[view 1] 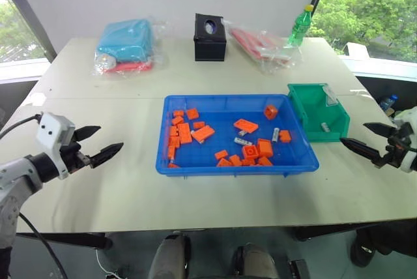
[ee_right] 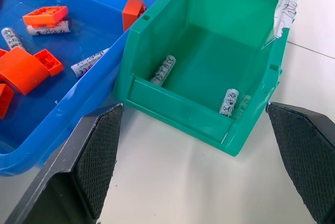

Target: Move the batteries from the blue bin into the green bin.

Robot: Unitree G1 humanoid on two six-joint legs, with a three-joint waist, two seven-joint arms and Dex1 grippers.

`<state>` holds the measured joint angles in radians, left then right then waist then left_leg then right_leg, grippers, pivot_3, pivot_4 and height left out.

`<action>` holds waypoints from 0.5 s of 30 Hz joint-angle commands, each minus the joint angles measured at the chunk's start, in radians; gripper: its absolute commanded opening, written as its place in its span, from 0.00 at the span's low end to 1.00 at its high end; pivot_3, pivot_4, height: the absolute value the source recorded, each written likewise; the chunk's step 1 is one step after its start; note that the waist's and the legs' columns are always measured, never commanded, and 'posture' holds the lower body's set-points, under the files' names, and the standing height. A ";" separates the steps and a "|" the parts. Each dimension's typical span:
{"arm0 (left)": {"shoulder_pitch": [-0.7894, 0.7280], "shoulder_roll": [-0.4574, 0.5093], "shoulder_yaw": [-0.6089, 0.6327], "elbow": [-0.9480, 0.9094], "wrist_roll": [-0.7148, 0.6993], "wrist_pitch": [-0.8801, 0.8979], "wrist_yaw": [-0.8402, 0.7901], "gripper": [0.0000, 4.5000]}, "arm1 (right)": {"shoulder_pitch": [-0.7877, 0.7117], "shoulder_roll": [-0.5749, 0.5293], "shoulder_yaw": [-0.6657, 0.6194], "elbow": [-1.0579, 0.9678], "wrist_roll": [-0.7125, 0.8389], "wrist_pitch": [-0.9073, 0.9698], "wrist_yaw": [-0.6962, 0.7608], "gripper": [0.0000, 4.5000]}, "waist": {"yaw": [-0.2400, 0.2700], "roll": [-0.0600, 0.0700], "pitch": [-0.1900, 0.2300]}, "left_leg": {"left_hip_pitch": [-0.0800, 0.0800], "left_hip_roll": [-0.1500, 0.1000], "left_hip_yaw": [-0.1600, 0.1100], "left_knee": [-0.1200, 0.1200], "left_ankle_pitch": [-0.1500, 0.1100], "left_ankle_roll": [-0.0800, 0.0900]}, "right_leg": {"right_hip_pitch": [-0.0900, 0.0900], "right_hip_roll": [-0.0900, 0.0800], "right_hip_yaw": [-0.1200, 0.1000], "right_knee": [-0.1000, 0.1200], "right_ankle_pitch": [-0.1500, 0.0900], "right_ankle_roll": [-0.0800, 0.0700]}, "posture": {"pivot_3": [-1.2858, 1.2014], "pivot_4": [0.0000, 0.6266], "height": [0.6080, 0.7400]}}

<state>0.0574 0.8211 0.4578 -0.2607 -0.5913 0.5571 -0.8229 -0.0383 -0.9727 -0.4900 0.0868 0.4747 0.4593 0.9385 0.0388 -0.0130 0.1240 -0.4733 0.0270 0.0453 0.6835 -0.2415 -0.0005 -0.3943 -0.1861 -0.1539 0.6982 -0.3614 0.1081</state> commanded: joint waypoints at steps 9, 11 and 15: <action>-0.034 0.000 0.019 -0.029 -0.019 0.003 0.023 1.00 | -0.015 0.020 -0.027 -0.037 0.020 0.034 -0.033 0.99 | 0.000 -0.001 0.000 | 0.002 0.003 0.003 0.000 0.000 0.000 | 0.000 0.000 0.000 0.000 0.001 0.001 | 0.52 0.24 0.17; -0.042 -0.003 0.020 -0.039 -0.040 0.012 0.018 1.00 | -0.024 0.013 -0.017 -0.034 0.020 0.040 -0.026 0.99 | 0.000 -0.001 0.000 | 0.002 0.003 0.004 0.000 0.000 0.000 | -0.001 0.000 0.000 0.000 0.002 -0.001 | 0.52 0.24 0.17; -0.048 -0.002 0.014 -0.077 -0.045 0.009 0.024 1.00 | -0.078 -0.008 0.013 -0.055 0.031 0.075 -0.015 0.99 | 0.000 -0.001 0.000 | 0.002 0.004 0.004 0.000 0.000 0.000 | -0.001 0.000 0.000 0.000 0.003 -0.001 | 0.52 0.24 0.17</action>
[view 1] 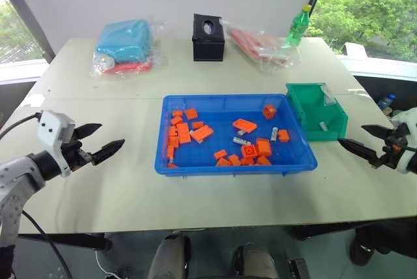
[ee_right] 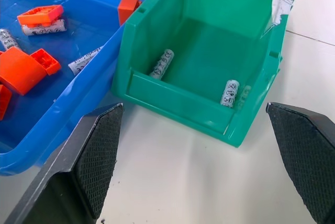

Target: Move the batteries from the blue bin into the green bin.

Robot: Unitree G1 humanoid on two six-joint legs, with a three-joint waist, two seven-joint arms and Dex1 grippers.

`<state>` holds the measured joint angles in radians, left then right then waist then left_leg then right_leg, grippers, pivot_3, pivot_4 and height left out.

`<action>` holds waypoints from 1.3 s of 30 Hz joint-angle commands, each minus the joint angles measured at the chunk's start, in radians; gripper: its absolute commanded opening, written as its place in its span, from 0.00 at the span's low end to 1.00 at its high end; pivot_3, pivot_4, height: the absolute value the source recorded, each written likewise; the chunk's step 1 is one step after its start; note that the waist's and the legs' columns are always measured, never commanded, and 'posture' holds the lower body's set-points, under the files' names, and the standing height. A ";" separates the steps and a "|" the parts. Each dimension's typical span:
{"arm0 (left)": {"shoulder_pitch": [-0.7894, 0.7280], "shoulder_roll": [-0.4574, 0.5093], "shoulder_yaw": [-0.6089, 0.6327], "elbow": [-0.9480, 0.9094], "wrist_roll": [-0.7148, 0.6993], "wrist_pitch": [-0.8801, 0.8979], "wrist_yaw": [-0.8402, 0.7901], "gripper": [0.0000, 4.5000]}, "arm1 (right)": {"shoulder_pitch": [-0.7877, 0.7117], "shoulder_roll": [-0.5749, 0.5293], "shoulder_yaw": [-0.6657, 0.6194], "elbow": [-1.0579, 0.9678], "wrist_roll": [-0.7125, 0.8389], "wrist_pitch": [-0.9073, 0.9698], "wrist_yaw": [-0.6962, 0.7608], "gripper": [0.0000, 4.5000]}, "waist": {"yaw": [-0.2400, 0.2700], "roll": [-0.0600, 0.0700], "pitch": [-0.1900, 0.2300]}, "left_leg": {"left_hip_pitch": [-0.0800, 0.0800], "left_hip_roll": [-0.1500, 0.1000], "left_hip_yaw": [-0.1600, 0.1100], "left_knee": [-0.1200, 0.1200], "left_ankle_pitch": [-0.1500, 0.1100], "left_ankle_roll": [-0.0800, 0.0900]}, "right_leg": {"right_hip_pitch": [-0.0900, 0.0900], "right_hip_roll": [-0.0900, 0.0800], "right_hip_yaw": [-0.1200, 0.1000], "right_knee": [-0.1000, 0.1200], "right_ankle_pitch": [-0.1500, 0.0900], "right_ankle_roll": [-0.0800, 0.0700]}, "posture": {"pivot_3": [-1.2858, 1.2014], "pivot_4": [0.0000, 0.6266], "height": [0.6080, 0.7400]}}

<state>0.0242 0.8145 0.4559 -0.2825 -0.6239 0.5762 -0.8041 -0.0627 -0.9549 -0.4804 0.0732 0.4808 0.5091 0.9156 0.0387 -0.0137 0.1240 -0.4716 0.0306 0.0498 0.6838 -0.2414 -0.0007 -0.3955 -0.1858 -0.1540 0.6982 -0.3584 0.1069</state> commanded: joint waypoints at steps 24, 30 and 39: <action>-0.065 0.115 -0.023 -0.211 -0.140 0.109 -0.108 1.00 | -1.118 0.449 0.856 0.706 -0.364 -0.406 0.469 0.99 | -0.036 -0.004 0.001 | -0.004 0.003 0.007 0.001 0.002 -0.002 | -0.015 0.003 -0.002 0.004 0.015 0.004 | 0.52 0.24 0.17; -0.011 0.113 0.024 -0.303 -0.182 0.147 -0.073 1.00 | -1.240 0.606 0.924 1.049 -0.558 -0.735 0.398 0.99 | -0.043 -0.007 0.001 | -0.007 0.003 0.009 0.001 0.005 -0.004 | -0.020 0.002 0.000 0.013 0.018 0.005 | 0.52 0.24 0.17; 0.083 0.097 0.132 -0.412 -0.252 0.200 0.013 1.00 | -1.228 0.701 0.910 1.157 -0.709 -1.006 0.149 0.99 | -0.056 -0.009 0.000 | -0.008 0.005 0.011 0.002 0.006 -0.009 | -0.030 0.001 0.002 0.023 0.017 0.004 | 0.52 0.24 0.17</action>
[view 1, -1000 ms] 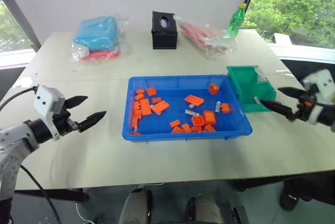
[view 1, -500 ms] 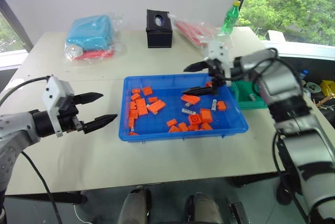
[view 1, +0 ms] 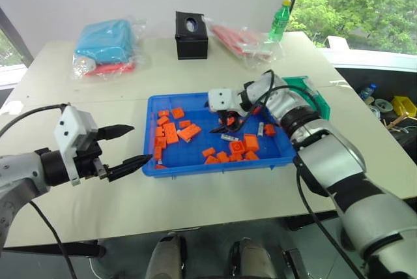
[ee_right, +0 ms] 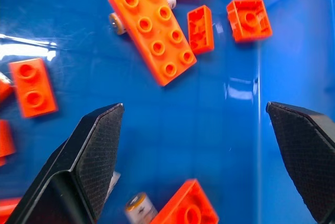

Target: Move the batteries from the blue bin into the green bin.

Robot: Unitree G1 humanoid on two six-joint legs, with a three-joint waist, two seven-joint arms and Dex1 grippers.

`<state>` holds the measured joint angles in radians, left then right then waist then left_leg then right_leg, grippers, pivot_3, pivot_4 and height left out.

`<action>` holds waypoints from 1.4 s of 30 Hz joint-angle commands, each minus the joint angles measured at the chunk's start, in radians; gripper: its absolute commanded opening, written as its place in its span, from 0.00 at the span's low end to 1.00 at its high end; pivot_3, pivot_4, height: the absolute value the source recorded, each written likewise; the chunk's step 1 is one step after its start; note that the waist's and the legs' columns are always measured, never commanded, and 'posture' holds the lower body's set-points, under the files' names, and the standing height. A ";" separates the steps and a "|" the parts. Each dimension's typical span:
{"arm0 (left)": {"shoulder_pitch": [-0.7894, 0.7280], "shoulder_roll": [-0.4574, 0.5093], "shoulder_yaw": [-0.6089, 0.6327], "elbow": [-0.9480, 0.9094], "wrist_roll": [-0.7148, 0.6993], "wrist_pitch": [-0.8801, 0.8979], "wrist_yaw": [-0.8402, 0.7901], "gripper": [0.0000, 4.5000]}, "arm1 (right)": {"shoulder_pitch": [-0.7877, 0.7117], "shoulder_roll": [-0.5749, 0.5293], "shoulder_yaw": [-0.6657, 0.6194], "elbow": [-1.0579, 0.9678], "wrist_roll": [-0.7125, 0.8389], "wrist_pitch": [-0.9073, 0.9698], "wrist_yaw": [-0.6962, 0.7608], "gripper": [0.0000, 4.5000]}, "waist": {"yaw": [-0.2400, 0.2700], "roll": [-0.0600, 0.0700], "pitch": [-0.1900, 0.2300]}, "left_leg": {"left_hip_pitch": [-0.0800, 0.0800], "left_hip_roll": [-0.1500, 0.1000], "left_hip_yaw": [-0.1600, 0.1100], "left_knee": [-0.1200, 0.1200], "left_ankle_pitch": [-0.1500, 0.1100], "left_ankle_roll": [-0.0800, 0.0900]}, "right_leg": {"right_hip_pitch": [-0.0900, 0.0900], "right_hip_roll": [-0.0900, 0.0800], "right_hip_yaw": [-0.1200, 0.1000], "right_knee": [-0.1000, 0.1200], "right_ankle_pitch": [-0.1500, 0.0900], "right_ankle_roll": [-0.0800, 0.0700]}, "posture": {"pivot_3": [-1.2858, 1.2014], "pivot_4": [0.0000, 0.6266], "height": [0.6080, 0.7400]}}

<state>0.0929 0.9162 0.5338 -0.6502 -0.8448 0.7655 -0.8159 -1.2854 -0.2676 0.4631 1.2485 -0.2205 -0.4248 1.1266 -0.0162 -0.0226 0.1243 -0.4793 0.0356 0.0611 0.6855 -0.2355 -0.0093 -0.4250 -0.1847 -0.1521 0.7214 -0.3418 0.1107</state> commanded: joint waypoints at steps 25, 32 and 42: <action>-0.104 0.048 0.003 0.059 -0.043 0.013 0.009 1.00 | 0.219 0.060 -0.032 -0.140 -0.141 -0.201 -0.459 0.99 | 0.002 -0.009 -0.006 | -0.001 0.005 0.005 0.014 -0.005 -0.002 | -0.004 0.001 0.002 0.015 -0.004 -0.007 | 0.52 0.24 0.17; -0.130 0.050 -0.010 0.075 -0.027 0.008 0.004 1.00 | 0.240 0.069 -0.034 -0.145 -0.142 -0.193 -0.456 0.99 | 0.001 -0.010 -0.007 | 0.000 0.011 0.012 0.015 -0.005 -0.001 | -0.006 0.002 0.002 0.015 -0.004 -0.007 | 0.52 0.24 0.17; -0.157 0.048 -0.024 0.093 -0.008 0.003 -0.005 1.00 | 0.247 0.103 -0.033 -0.140 -0.159 -0.155 -0.500 0.49 | 0.002 -0.011 -0.007 | 0.000 0.013 0.015 0.015 -0.005 -0.001 | -0.007 0.003 0.002 0.015 -0.003 -0.007 | 0.52 0.24 0.17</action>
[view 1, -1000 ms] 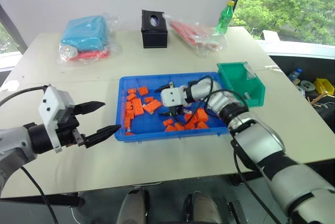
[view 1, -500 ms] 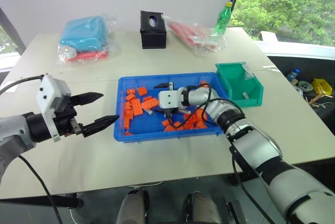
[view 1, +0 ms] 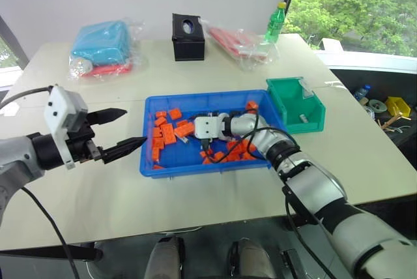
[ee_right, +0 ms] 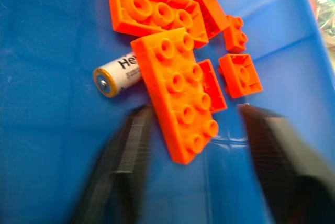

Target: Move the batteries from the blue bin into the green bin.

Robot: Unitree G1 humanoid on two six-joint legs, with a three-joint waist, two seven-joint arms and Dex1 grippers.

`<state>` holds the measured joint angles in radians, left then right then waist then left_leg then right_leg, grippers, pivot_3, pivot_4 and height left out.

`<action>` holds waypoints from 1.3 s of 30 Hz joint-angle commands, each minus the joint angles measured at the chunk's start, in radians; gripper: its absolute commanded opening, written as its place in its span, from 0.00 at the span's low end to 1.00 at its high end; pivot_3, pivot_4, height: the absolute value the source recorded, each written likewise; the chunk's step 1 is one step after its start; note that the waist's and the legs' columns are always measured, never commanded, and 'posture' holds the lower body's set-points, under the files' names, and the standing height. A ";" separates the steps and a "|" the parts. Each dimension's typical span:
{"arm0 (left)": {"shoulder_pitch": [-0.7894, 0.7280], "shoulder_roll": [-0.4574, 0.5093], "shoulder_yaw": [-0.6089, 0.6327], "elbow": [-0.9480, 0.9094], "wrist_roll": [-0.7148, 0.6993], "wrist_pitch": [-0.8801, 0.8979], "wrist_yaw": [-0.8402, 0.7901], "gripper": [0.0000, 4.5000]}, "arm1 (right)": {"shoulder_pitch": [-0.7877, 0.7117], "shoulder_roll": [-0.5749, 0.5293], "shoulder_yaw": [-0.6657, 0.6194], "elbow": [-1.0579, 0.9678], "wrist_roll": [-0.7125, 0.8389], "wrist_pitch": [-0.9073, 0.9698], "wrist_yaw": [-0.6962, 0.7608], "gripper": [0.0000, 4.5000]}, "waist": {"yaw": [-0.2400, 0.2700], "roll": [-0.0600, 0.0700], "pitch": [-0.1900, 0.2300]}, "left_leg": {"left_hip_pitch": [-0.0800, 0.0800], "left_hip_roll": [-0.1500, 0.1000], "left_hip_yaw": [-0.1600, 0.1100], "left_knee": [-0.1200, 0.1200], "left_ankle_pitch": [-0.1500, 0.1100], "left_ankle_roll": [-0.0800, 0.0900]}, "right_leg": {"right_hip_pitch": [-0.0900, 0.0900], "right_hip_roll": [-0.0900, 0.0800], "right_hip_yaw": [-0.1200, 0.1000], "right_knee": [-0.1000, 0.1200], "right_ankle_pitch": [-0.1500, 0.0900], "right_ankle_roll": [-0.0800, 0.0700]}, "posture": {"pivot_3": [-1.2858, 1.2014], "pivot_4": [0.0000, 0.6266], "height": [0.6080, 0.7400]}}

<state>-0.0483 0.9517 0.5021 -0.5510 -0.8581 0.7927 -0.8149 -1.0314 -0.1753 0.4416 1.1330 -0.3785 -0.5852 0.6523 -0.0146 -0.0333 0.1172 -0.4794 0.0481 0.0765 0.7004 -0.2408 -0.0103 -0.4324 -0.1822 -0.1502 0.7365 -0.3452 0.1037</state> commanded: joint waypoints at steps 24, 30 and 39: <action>-0.047 0.001 -0.027 0.029 0.031 -0.056 -0.013 1.00 | -0.040 0.126 -0.087 -0.100 0.076 0.148 -0.016 0.01 | -0.002 -0.001 -0.002 | 0.000 0.001 0.001 0.000 0.000 0.000 | -0.002 0.000 0.000 0.002 0.000 0.000 | 0.52 0.24 0.17; -0.064 -0.006 -0.048 0.039 0.038 -0.065 -0.012 1.00 | -0.022 0.181 -0.080 -0.200 0.097 0.215 0.017 0.54 | 0.001 -0.001 -0.002 | 0.000 0.001 0.001 0.000 0.000 0.000 | -0.002 0.000 0.000 0.004 0.000 0.000 | 0.52 0.24 0.17; -0.061 -0.020 -0.051 0.039 0.039 -0.069 -0.013 1.00 | 0.140 0.056 -0.139 -0.752 0.227 0.767 0.211 0.66 | 0.004 -0.002 -0.002 | 0.000 0.001 0.001 0.000 0.000 0.000 | -0.002 0.002 0.000 0.003 0.001 -0.002 | 0.52 0.24 0.17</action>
<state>-0.0950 0.9323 0.4393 -0.5026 -0.8171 0.7474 -0.8254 -0.9170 -0.1068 0.3229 0.5360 -0.1989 0.0188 0.8080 -0.0109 -0.0352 0.1147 -0.4793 0.0491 0.0774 0.7006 -0.2410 -0.0101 -0.4339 -0.1804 -0.1503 0.7387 -0.3439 0.1020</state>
